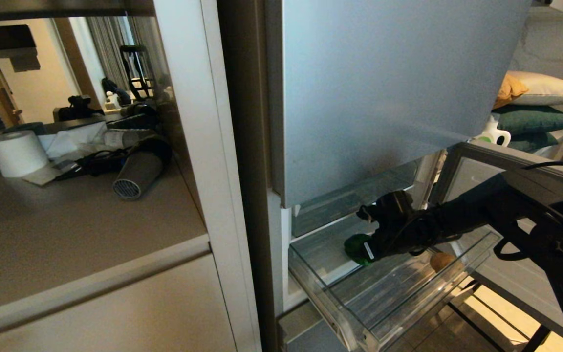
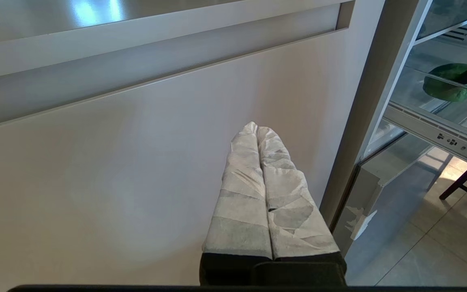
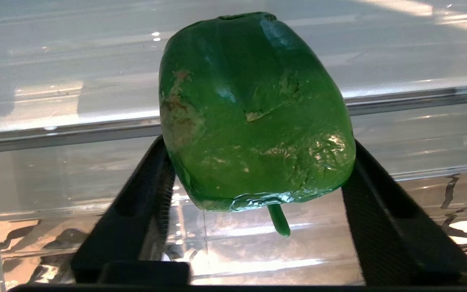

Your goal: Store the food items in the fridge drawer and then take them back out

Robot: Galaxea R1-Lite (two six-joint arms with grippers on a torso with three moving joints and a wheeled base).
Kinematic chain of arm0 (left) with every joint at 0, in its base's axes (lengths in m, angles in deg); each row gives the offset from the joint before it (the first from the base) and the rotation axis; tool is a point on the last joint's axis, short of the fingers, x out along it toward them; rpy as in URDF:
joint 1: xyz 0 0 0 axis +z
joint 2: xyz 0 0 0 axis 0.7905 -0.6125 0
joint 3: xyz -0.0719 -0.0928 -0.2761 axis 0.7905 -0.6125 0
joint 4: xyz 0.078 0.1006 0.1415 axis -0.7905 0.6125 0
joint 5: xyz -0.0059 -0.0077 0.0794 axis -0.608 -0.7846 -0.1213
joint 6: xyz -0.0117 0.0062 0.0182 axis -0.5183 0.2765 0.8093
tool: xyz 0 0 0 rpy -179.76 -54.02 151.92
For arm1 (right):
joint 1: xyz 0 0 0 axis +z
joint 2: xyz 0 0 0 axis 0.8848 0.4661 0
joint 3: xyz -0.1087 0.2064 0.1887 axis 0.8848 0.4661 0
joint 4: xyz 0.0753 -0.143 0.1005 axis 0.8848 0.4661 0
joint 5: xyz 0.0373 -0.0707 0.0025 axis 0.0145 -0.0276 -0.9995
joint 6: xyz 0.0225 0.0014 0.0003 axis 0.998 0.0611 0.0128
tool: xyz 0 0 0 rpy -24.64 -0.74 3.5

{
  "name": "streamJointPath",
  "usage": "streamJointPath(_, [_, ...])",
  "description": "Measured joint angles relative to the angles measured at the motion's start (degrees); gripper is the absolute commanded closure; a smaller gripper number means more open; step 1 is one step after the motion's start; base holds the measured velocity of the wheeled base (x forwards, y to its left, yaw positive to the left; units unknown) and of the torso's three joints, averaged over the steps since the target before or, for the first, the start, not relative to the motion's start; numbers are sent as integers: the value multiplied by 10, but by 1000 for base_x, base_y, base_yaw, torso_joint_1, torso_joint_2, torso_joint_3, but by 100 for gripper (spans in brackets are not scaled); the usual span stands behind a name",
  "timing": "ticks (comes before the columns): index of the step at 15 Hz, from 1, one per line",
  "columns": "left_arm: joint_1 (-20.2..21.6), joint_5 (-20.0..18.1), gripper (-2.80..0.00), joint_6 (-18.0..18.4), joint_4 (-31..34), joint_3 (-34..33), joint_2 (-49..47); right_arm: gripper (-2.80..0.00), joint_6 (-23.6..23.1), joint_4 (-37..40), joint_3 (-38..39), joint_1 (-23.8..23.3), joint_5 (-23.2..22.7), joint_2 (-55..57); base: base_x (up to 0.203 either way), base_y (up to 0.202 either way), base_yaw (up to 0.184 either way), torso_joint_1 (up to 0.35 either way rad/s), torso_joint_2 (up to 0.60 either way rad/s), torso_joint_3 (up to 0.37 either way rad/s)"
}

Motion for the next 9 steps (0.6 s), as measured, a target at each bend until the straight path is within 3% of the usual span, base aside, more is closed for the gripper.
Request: streamJointPath(9, [0, 0, 0, 0, 0, 0, 0, 0, 2, 2, 52, 1, 0, -53, 0, 0, 0, 0, 0, 0])
